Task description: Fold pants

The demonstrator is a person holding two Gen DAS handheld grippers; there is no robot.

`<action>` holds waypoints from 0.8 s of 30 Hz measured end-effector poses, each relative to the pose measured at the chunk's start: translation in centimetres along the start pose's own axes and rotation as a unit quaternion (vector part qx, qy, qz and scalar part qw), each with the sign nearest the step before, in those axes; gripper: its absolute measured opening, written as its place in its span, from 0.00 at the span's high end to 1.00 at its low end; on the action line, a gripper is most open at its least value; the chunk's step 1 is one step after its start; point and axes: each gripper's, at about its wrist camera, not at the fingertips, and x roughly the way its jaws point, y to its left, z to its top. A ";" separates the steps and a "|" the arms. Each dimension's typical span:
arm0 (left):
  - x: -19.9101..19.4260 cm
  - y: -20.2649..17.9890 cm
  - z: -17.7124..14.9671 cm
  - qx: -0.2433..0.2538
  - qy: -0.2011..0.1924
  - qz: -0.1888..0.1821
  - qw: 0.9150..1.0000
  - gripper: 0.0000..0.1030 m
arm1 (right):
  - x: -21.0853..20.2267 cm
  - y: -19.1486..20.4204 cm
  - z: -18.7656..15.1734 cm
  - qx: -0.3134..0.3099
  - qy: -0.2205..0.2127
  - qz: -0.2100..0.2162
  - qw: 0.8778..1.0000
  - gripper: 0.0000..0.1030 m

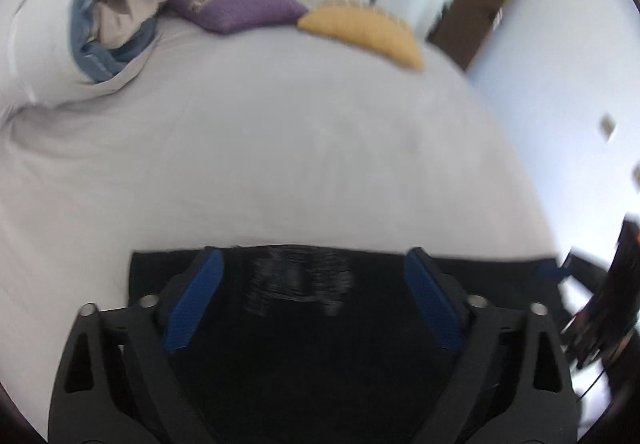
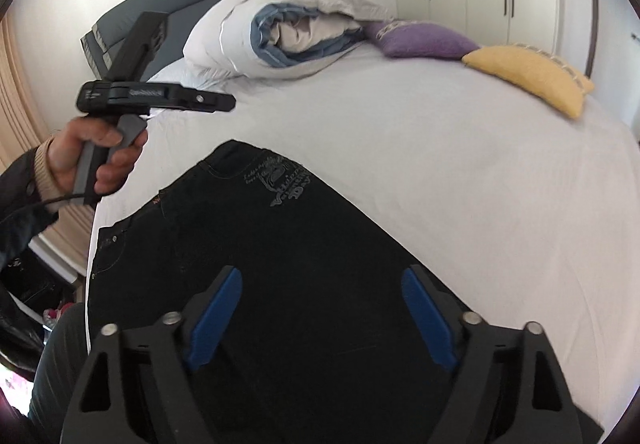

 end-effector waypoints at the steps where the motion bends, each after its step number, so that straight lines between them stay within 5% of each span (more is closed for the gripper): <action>1: 1.4 0.6 0.5 0.029 0.020 0.012 0.999 0.21 | 0.8 -0.9 0.2 -0.001 0.006 0.006 1.000 0.22; 5: 5.5 2.4 1.4 0.140 0.076 0.070 0.985 0.21 | 3.4 -3.1 1.1 -0.016 0.028 0.027 0.999 0.22; 14: 13.2 3.6 -0.6 0.311 0.168 0.080 0.932 0.21 | 8.1 -4.9 2.5 -0.058 0.080 0.053 0.994 0.23; 16: 14.6 3.9 -0.4 0.314 0.180 0.071 0.929 0.21 | 8.8 -5.1 2.8 -0.059 0.084 0.058 0.993 0.25; 20: 16.7 5.5 0.3 0.281 0.201 0.046 0.937 0.22 | 10.0 -5.3 2.6 -0.060 0.096 0.065 0.991 0.35; 24: 17.5 6.3 1.0 0.274 0.214 0.016 0.938 0.47 | 10.8 -5.2 2.3 -0.065 0.105 0.062 0.990 0.39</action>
